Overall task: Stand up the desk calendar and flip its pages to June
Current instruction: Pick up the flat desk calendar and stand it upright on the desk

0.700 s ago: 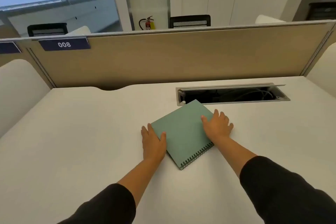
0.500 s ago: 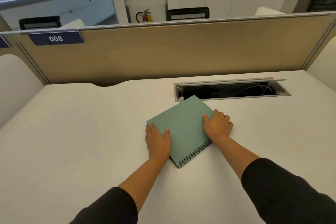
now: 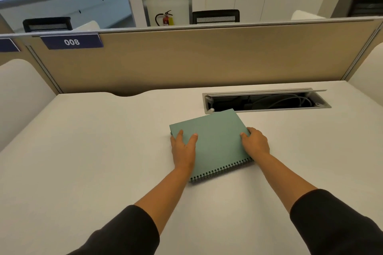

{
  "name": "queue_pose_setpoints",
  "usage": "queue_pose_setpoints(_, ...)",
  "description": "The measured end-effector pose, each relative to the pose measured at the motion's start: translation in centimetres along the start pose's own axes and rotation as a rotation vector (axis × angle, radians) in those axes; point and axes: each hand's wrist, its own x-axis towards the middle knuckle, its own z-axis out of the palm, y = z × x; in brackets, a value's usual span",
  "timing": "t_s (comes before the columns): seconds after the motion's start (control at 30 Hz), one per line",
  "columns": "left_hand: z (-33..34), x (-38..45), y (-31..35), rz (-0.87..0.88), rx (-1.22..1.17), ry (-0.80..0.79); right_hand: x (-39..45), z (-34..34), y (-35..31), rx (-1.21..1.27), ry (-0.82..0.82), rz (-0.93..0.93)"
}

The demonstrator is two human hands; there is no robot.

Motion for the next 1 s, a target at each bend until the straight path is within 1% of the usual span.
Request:
queue_pose_setpoints(0.1, -1.9, 1.0, 1.9, -0.02, 0.084, -0.013, -0.5, -0.9, -1.2, 0.107, -0.061, 0.036)
queue_pose_setpoints(0.17, -3.7, 2.1, 3.8, -0.052, 0.123, -0.032, -0.7, -1.6, -2.7, 0.176, -0.144, 0.12)
queue_pose_setpoints(0.2, -4.9, 2.8, 4.8, -0.075, 0.106, -0.05, -0.8, -2.1, -3.7, 0.224, -0.195, 0.175)
queue_pose_setpoints(0.27, -7.5, 4.3, 6.8, -0.124, -0.008, -0.117, -1.1, -3.3, -5.7, 0.285, -0.292, 0.254)
queue_pose_setpoints(0.37, -11.4, 5.3, 9.5, -0.182, -0.173, -0.243, -1.1, -5.0, -9.0, 0.366, -0.405, 0.289)
queue_pose_setpoints(0.5, -14.8, 6.4, 11.9, -0.181, -0.245, -0.246, -1.1, -5.6, -13.6, 0.512, -0.51, 0.287)
queue_pose_setpoints(0.57, -15.8, 6.9, 12.9, -0.238, -0.299, -0.265, -1.5, -5.7, -15.6, 0.602, -0.55, 0.278)
queue_pose_setpoints(0.63, -16.9, 7.2, 13.6, -0.308, -0.25, -0.27, -1.8, -5.7, -17.4, 0.665, -0.575, 0.259)
queue_pose_setpoints(0.7, -17.7, 7.7, 13.8, -0.336, -0.153, -0.251, -1.8, -5.7, -18.5, 0.716, -0.585, 0.227)
queue_pose_setpoints(0.77, -18.3, 8.1, 13.7, -0.366, -0.113, -0.256, -1.5, -5.5, -18.9, 0.766, -0.553, 0.182)
queue_pose_setpoints(0.83, -18.9, 8.6, 13.4, -0.386, -0.164, -0.284, -1.5, -5.1, -19.1, 0.78, -0.502, 0.111)
queue_pose_setpoints(0.9, -19.3, 9.0, 13.1, -0.407, -0.251, -0.314, -1.7, -4.7, -19.1, 0.72, -0.44, 0.024)
queue_pose_setpoints(1.0, -19.9, 9.2, 12.8, -0.452, -0.363, -0.291, -1.7, -3.8, -19.0, 0.688, -0.401, -0.087)
